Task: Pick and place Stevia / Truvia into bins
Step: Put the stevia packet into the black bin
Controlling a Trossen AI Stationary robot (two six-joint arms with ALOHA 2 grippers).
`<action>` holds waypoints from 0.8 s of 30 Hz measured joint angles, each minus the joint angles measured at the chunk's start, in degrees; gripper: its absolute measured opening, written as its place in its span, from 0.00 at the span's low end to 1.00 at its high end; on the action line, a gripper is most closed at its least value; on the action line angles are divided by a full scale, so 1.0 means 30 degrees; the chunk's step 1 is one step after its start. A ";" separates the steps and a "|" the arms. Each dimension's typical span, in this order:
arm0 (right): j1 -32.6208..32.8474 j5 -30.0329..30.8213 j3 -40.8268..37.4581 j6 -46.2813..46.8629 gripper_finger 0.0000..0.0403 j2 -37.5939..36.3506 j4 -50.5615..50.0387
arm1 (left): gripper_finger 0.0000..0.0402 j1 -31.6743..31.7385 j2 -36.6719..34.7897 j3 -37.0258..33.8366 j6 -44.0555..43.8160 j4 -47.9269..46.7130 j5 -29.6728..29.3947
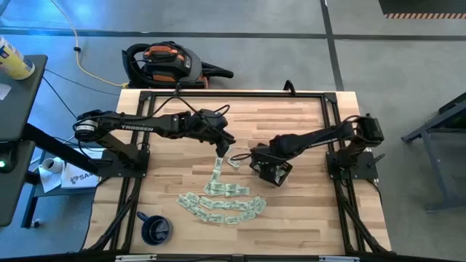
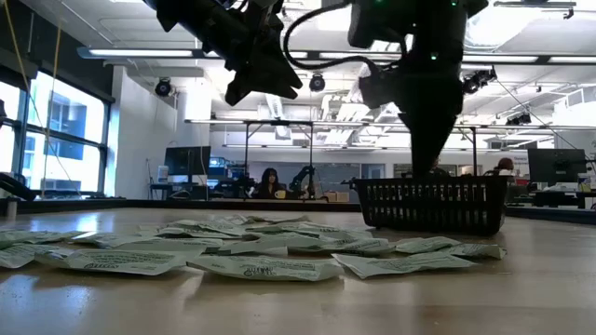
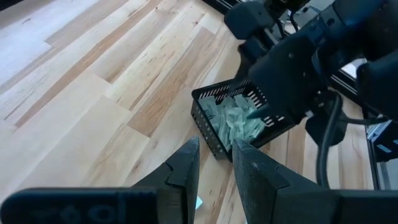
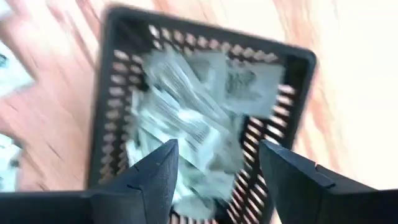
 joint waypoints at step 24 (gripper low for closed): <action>0.2062 0.4502 0.0350 0.4892 0.54 -0.5496 -0.1267 | 0.33 0.0024 0.0306 0.0036 -0.1691 -0.3738 -0.3261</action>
